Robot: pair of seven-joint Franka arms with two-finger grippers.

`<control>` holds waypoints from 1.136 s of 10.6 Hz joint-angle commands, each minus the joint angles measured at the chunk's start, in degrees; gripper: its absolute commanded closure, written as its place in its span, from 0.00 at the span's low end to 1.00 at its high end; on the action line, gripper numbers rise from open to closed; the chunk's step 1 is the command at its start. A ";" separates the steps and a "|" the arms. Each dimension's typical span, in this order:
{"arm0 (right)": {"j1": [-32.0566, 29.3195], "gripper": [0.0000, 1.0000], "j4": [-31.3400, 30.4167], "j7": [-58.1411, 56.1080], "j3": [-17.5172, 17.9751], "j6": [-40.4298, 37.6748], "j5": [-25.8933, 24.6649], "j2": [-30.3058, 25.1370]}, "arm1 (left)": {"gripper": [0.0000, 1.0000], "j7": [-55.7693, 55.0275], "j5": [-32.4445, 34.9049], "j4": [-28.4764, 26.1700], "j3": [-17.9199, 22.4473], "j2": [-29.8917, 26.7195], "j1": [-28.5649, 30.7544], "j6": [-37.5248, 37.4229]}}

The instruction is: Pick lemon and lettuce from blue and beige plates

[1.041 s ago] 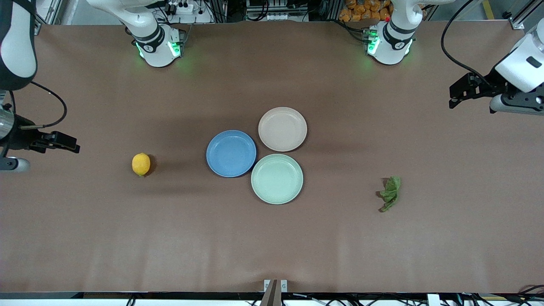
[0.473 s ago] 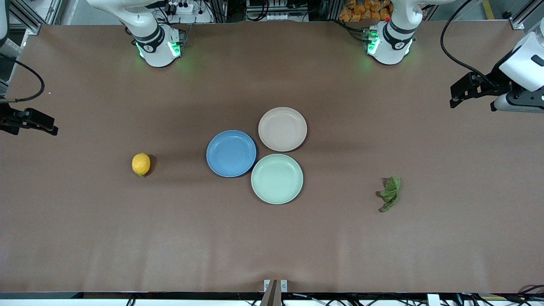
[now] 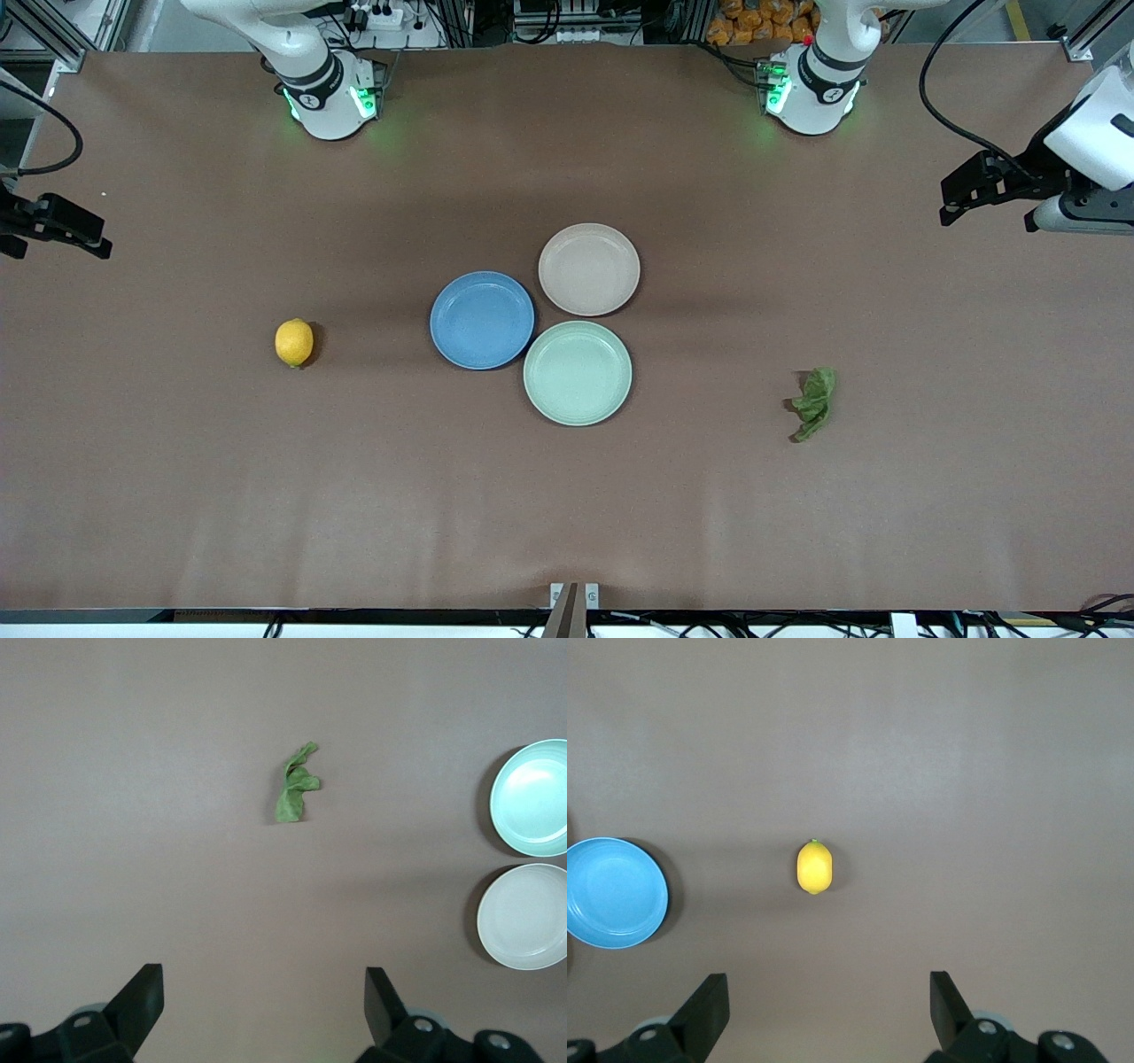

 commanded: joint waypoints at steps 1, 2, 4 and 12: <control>0.26 0.00 -1.83 1.58 1.07 -0.35 -1.27 -1.35 | 0.00 -0.66 -1.05 1.80 -0.46 1.38 0.68 -1.33; 0.35 0.00 -2.01 1.58 1.16 -0.26 -1.27 -1.35 | 0.00 -0.57 -0.96 1.89 -0.38 1.38 0.77 -1.25; 0.35 0.00 -2.80 1.58 1.60 -0.17 -1.27 -1.35 | 0.00 -0.39 -0.96 1.89 -0.11 1.38 0.60 -1.24; 0.26 0.00 -2.63 1.58 3.01 -0.53 -1.27 -1.35 | 0.00 -0.57 -0.79 1.98 -0.20 0.76 0.16 -1.33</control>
